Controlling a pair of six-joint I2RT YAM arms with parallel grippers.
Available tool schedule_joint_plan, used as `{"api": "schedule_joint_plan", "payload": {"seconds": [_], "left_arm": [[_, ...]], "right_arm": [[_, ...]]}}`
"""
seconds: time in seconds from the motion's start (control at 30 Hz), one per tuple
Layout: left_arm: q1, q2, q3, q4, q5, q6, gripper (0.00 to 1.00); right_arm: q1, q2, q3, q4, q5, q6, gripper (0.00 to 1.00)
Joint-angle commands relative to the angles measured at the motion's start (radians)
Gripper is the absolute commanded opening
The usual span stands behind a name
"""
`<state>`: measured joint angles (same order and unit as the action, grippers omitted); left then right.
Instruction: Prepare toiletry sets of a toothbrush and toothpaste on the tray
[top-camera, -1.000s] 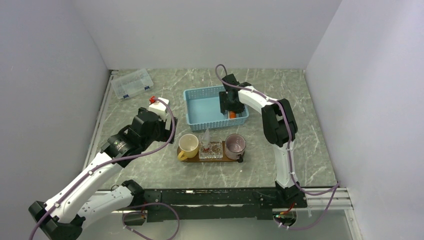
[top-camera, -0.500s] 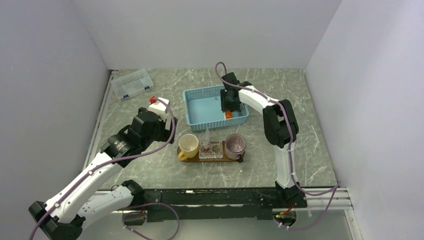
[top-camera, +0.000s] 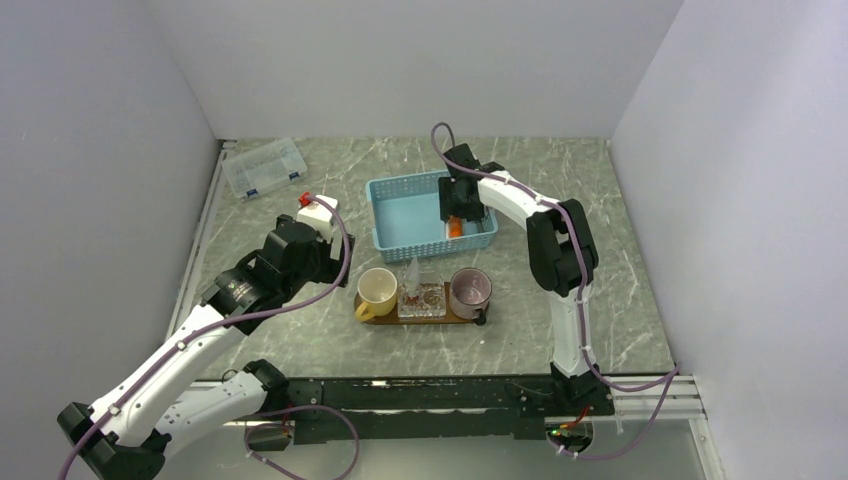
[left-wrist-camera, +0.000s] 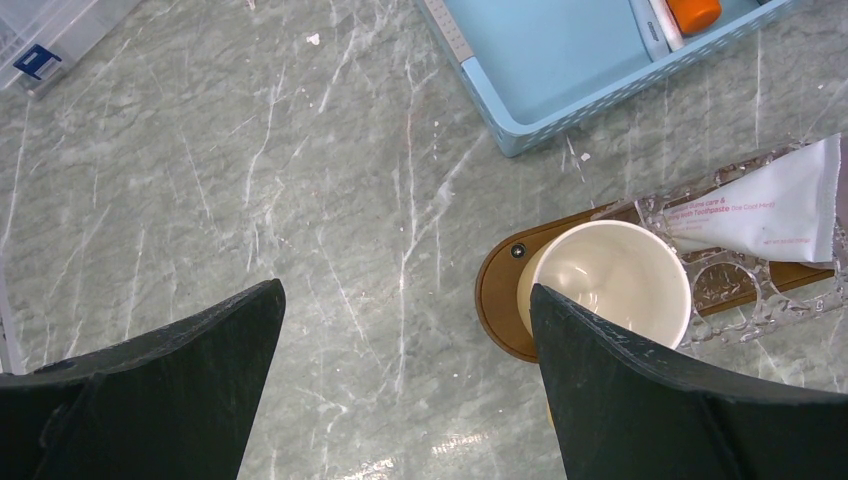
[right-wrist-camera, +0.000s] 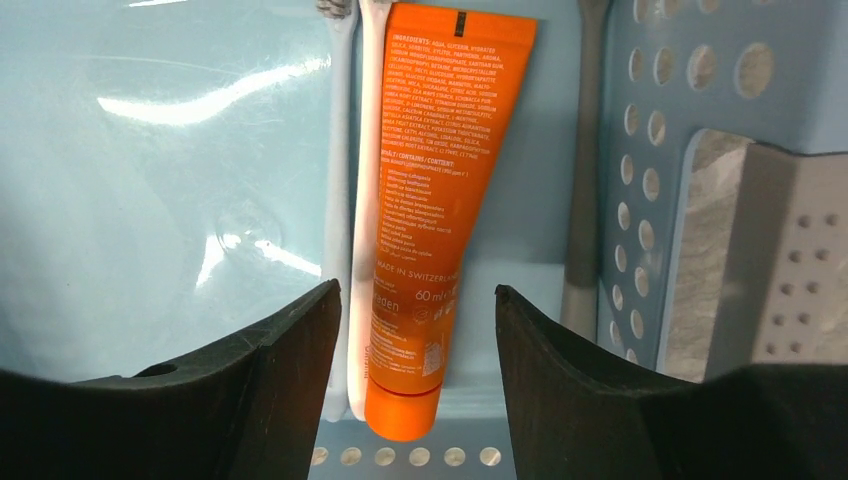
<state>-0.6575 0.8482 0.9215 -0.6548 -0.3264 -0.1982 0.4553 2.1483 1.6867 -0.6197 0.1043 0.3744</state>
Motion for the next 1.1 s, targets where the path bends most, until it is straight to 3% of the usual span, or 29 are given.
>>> {"api": "schedule_joint_plan", "payload": {"seconds": [0.0,0.63,1.07], "left_arm": [[0.005,-0.001,0.003,0.030,0.014,0.012,0.99],[0.007,0.003,0.004,0.026,0.007,0.010,1.00],[0.007,0.008,0.003,0.026,0.006,0.011,0.99]], "right_arm": [[0.006,-0.061,0.021,0.006,0.059,0.010,0.60],[0.004,0.033,0.035,-0.014,0.026,0.027,0.54],[0.004,0.063,0.025,-0.032,0.047,0.023,0.33]]}}
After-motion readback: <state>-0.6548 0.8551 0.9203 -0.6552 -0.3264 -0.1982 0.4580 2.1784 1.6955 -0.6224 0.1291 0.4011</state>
